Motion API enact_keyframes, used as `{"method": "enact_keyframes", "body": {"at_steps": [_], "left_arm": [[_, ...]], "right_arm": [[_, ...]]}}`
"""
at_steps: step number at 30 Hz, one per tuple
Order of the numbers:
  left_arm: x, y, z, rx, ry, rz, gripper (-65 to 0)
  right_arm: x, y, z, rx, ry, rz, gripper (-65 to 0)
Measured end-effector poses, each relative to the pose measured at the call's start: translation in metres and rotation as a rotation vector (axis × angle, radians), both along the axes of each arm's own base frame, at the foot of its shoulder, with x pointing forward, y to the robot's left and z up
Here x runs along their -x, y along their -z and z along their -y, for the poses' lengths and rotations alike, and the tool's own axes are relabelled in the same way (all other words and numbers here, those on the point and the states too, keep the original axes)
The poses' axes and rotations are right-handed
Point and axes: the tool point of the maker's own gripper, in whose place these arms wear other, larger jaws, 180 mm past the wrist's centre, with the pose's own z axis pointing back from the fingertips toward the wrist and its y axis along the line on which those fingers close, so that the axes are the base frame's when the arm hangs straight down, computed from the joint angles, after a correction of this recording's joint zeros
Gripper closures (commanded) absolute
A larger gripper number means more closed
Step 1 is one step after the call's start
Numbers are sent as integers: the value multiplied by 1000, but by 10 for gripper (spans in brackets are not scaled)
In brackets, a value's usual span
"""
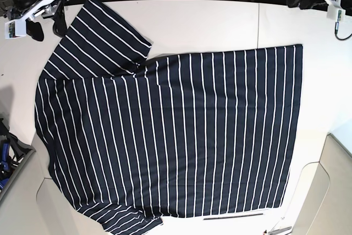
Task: Fold the T-shirt properly
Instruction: 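Move both grippers down to the shirt's shoulder corners and grasp them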
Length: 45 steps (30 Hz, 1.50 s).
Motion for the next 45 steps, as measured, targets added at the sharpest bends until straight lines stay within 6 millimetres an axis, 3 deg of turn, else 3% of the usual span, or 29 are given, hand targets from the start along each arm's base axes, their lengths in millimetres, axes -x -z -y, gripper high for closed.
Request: {"method": "enact_keyframes", "body": {"at_steps": [5,12,21,26,31,45], "left_arm": [[-14,-4,-5,-15,-1,28,-435],[-43,-11,-18,-41,-10,83,-435],[-78,-2,-55,-40,-106,116,-435],[-86,6,-69,-28,-145,111,-435],[-89,20,-76,4,-190,89,-435],[-112,33,-76,45,-212,116,-435]], "right_arm": [[7,15,7,-5,28,-43,-388],[26,43,14,-47,38,-124,-388],[22,59,20,-89,53,-142,-388],[18,69,19,-140,66,-163,-388],[12,70,11,-178,66,-145,-388],[14,77,-25,-247,18,-148,-388]]}}
